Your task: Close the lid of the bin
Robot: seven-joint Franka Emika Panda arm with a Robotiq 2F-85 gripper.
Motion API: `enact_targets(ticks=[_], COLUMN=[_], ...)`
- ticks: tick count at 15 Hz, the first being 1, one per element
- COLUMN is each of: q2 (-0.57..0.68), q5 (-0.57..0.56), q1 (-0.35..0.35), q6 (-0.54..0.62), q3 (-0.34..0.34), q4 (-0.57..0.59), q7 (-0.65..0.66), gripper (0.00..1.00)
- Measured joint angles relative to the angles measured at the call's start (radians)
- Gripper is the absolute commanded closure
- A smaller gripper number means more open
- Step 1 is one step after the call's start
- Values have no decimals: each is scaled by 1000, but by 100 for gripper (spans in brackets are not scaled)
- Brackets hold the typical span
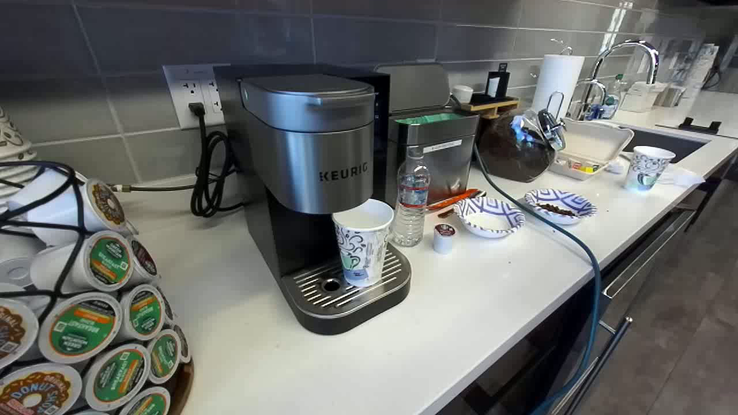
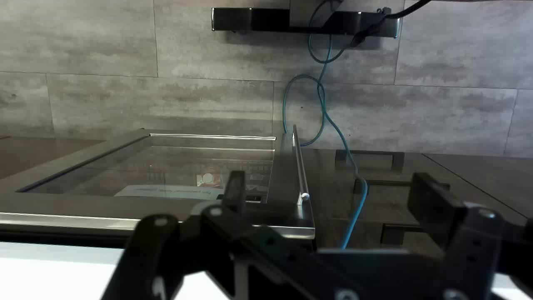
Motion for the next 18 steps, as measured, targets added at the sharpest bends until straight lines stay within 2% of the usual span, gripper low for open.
enact_targets(ticks=[14, 16, 18], q2=[0, -6, -16], q5=[4, 11, 10], q1=[1, 6, 6], q6=[7, 68, 107], q3=[-4, -52, -127], q4=[1, 13, 55], q7=[-2, -59, -158], gripper=[0, 0, 0])
